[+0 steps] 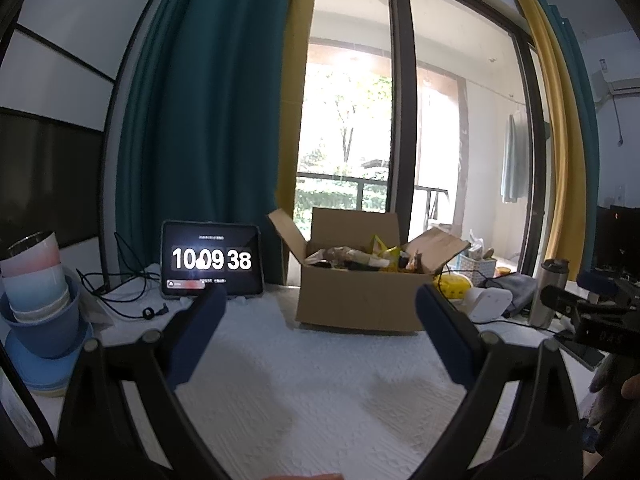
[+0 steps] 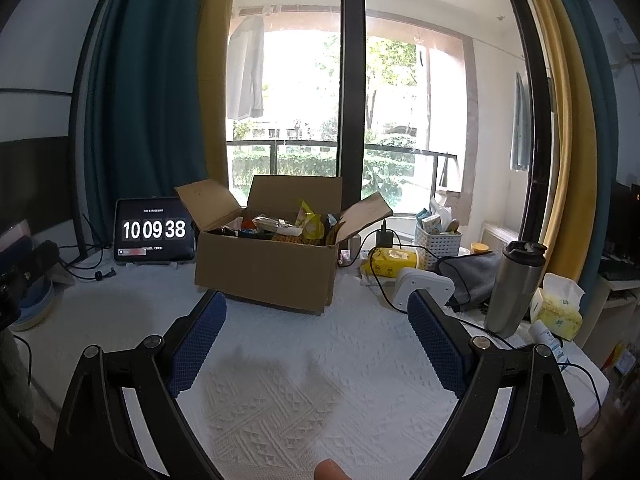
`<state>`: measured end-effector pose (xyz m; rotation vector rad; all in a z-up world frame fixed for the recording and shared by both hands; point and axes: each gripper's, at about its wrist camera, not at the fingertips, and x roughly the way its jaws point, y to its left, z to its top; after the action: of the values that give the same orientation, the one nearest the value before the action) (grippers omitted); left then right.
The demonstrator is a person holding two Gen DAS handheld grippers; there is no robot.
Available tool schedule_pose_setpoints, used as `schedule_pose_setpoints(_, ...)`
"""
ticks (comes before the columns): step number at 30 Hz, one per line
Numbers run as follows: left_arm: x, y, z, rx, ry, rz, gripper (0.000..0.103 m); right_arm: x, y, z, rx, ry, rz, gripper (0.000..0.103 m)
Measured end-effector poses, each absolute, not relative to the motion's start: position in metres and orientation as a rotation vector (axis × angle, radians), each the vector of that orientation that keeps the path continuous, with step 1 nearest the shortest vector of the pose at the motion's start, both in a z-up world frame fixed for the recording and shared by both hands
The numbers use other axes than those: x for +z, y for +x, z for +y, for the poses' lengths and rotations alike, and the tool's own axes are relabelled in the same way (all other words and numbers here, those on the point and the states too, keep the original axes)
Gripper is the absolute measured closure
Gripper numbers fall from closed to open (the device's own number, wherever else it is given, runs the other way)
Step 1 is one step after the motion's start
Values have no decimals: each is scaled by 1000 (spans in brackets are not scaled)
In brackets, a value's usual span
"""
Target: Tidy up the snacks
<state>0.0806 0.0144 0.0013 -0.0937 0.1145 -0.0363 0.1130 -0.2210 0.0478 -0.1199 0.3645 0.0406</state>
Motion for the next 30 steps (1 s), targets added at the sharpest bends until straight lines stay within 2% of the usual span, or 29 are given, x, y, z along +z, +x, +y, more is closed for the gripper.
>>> schedule_pose_setpoints(30, 0, 80, 11, -46, -91, 118, 6, 45, 112, -225, 32, -119, 373, 9)
